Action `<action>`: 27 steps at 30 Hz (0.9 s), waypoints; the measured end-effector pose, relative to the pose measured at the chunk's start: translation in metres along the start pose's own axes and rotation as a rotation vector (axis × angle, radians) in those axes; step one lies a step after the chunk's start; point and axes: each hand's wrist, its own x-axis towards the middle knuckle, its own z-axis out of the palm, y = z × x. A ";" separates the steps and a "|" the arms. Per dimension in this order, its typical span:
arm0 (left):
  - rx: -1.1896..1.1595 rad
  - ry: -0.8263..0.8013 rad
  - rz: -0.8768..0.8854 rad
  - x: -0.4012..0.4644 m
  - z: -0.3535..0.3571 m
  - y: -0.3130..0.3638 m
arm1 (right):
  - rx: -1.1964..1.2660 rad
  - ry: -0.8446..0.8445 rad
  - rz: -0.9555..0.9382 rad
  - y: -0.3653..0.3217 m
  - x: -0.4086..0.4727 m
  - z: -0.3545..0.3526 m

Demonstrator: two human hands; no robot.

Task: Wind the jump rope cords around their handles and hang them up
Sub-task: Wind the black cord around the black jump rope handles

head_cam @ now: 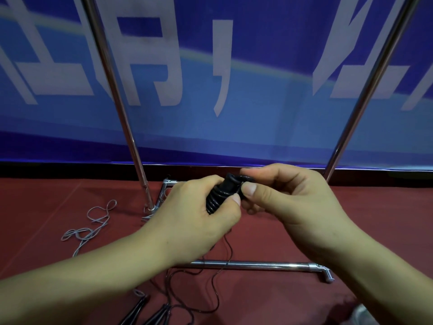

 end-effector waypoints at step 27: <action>0.418 0.018 0.408 0.000 -0.005 -0.013 | -0.210 -0.015 0.091 -0.011 0.001 -0.010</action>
